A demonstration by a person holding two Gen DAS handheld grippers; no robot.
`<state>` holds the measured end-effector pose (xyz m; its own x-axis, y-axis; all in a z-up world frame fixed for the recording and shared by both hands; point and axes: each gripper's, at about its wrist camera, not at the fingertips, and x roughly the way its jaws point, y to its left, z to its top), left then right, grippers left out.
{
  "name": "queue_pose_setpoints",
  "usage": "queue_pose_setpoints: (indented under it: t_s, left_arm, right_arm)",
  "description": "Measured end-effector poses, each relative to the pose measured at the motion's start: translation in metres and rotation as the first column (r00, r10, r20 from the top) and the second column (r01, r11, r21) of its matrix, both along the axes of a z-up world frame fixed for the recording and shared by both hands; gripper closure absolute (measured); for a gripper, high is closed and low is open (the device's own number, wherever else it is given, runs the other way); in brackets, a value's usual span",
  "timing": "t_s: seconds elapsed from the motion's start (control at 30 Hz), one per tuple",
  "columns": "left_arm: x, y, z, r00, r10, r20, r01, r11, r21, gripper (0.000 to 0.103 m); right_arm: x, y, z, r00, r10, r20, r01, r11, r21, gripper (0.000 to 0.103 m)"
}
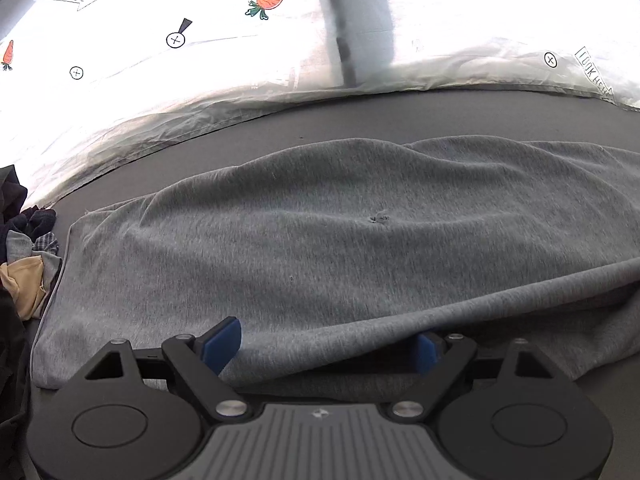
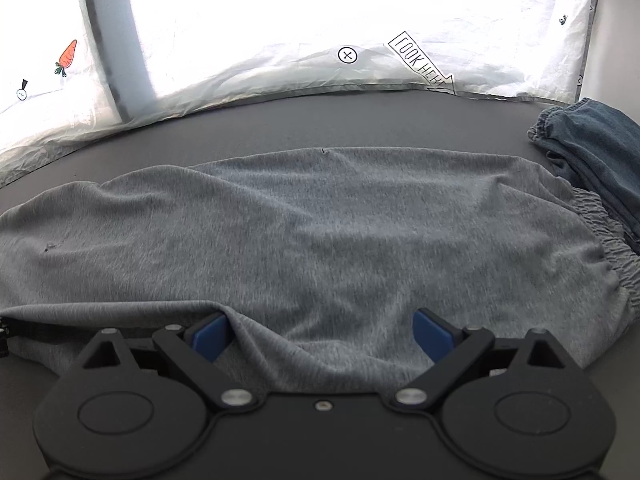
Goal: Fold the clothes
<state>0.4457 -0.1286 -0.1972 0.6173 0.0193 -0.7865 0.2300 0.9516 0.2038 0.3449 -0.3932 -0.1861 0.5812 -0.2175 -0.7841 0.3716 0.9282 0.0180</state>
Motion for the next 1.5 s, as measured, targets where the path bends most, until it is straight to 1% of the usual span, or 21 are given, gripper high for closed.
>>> queue_pose_setpoints:
  t_s: [0.13,0.2,0.27,0.37,0.43,0.5,0.57,0.63,0.7,0.77,0.87,1.07,1.17,1.23,1.4,1.43,1.5]
  left_arm:
    - [0.012,0.003,-0.005,1.0,0.023,-0.014,-0.023,1.0,-0.003,0.017]
    - [0.016,0.006,-0.007,0.999,0.043,-0.024,-0.043,0.999,-0.016,0.017]
    - [0.02,0.009,-0.009,0.997,0.066,-0.038,-0.068,0.997,-0.033,0.017]
    - [0.02,0.013,-0.013,0.995,0.089,-0.046,-0.091,0.994,-0.053,0.016]
    - [0.019,0.014,-0.014,0.994,0.096,-0.046,-0.098,0.993,-0.06,0.016]
    - [0.019,0.016,-0.015,0.993,0.104,-0.049,-0.107,0.992,-0.067,0.013]
    - [0.018,0.019,-0.016,0.992,0.115,-0.055,-0.119,0.99,-0.077,0.012]
    - [0.017,0.024,-0.017,0.99,0.129,-0.063,-0.134,0.987,-0.09,0.011]
    - [0.015,0.027,-0.018,0.988,0.138,-0.065,-0.144,0.985,-0.099,0.011]
    - [0.013,0.031,-0.018,0.987,0.147,-0.065,-0.153,0.983,-0.105,0.01]
    - [0.012,0.036,-0.019,0.985,0.161,-0.068,-0.168,0.98,-0.109,0.009]
    - [0.009,0.052,-0.019,0.976,0.201,-0.077,-0.209,0.972,-0.109,0.007]
    - [0.004,0.058,-0.018,0.973,0.217,-0.074,-0.223,0.969,-0.101,0.007]
    - [0.001,0.062,-0.018,0.971,0.226,-0.071,-0.232,0.968,-0.092,0.006]
    - [-0.01,0.083,-0.017,0.954,0.286,-0.089,-0.295,0.95,-0.101,0.003]
    - [-0.012,0.087,-0.017,0.95,0.299,-0.088,-0.307,0.947,-0.09,0.002]
    - [-0.02,0.099,-0.016,0.941,0.325,-0.097,-0.334,0.938,-0.095,0.002]
  right_arm:
    - [0.009,-0.002,-0.002,1.0,-0.005,-0.019,0.005,1.0,-0.025,0.005]
    - [0.01,0.003,-0.001,1.0,-0.001,-0.023,0.0,0.999,-0.044,0.005]
    - [0.009,0.013,0.001,0.999,0.018,-0.026,-0.019,0.997,-0.076,0.005]
    - [0.008,0.034,0.0,0.996,0.082,-0.038,-0.087,0.988,-0.13,0.005]
    - [0.007,0.049,-0.003,0.99,0.128,-0.05,-0.135,0.976,-0.173,0.005]
    - [0.008,0.06,-0.007,0.985,0.153,-0.078,-0.166,0.962,-0.218,0.005]
    - [0.007,0.066,-0.015,0.981,0.152,-0.12,-0.181,0.939,-0.292,0.005]
    - [0.001,0.069,-0.022,0.976,0.147,-0.16,-0.197,0.908,-0.37,0.005]
    - [-0.008,0.068,-0.021,0.977,0.134,-0.167,-0.192,0.895,-0.404,0.005]
    - [-0.018,0.065,-0.02,0.977,0.107,-0.184,-0.176,0.891,-0.418,0.005]
    - [-0.032,0.056,-0.02,0.977,0.066,-0.201,-0.147,0.894,-0.423,0.005]
    - [-0.05,0.03,-0.021,0.973,-0.054,-0.225,-0.035,0.927,-0.374,0.005]
    - [-0.059,0.021,-0.022,0.976,-0.074,-0.205,0.001,0.942,-0.335,0.005]
    - [-0.062,0.019,-0.021,0.975,-0.081,-0.208,0.009,0.945,-0.327,0.005]
    - [-0.067,0.011,-0.02,0.973,-0.104,-0.205,0.041,0.956,-0.29,0.005]
    - [-0.07,0.008,-0.018,0.973,-0.118,-0.198,0.059,0.958,-0.28,0.005]
    - [-0.076,-0.006,-0.014,0.971,-0.162,-0.173,0.118,0.964,-0.237,0.005]
